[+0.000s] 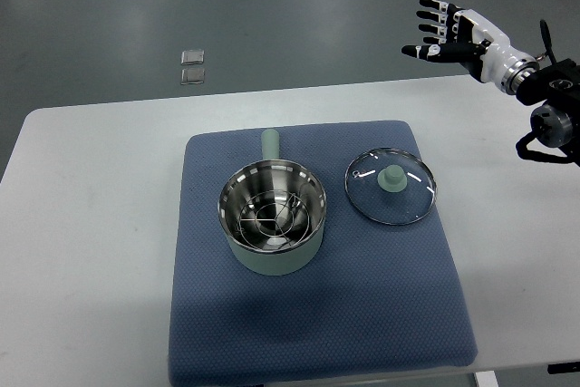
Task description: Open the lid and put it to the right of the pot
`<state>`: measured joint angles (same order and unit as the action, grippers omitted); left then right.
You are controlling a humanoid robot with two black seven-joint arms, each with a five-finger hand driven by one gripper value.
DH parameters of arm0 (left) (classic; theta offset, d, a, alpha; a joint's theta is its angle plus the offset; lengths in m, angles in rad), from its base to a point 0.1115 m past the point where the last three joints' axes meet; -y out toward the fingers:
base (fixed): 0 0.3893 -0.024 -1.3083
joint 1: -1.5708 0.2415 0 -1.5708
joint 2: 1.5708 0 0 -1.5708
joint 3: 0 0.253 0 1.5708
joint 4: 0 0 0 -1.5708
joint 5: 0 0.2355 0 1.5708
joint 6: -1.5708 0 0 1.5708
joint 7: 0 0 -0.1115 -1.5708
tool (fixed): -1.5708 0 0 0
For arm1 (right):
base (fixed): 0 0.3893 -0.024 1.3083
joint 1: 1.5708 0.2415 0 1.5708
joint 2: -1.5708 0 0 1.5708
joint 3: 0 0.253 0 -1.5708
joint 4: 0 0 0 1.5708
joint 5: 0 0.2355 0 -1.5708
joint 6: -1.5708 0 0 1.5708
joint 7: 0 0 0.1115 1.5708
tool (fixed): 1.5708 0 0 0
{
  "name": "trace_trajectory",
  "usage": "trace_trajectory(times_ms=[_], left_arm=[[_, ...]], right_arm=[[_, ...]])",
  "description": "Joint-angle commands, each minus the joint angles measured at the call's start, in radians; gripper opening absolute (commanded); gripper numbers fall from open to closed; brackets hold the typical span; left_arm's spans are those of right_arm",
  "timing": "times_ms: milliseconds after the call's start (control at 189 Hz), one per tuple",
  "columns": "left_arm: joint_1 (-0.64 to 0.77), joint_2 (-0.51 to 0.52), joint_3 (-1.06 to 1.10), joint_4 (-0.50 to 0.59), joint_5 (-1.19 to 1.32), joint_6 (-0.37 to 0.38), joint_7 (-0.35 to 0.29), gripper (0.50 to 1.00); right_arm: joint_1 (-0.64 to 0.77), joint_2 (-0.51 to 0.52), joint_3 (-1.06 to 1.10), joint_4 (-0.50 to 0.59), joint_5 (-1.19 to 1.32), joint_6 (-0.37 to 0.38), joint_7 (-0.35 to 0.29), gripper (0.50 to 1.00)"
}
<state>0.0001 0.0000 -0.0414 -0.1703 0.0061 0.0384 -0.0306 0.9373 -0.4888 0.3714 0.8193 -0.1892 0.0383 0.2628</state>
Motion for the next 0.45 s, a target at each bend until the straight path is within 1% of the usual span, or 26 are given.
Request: trace_trajectory(times_ms=[0, 16, 53, 444], left_arm=[[0.000, 0.000, 0.000, 0.000, 0.000, 0.000, 0.000, 1.000], [0.000, 0.000, 0.000, 0.000, 0.000, 0.000, 0.000, 1.000], [0.000, 0.000, 0.000, 0.000, 0.000, 0.000, 0.000, 1.000], [0.000, 0.000, 0.000, 0.000, 0.000, 0.000, 0.000, 1.000]], right_arm=[[-0.028, 0.016, 0.000, 0.000, 0.135, -0.015, 0.003, 0.913], [-0.029, 0.018, 0.000, 0.000, 0.145, -0.015, 0.003, 0.913], [-0.035, 0.024, 0.001, 0.000, 0.168, -0.015, 0.006, 0.932], [-0.055, 0.030, 0.003, -0.020, 0.177, 0.000, 0.010, 0.932]])
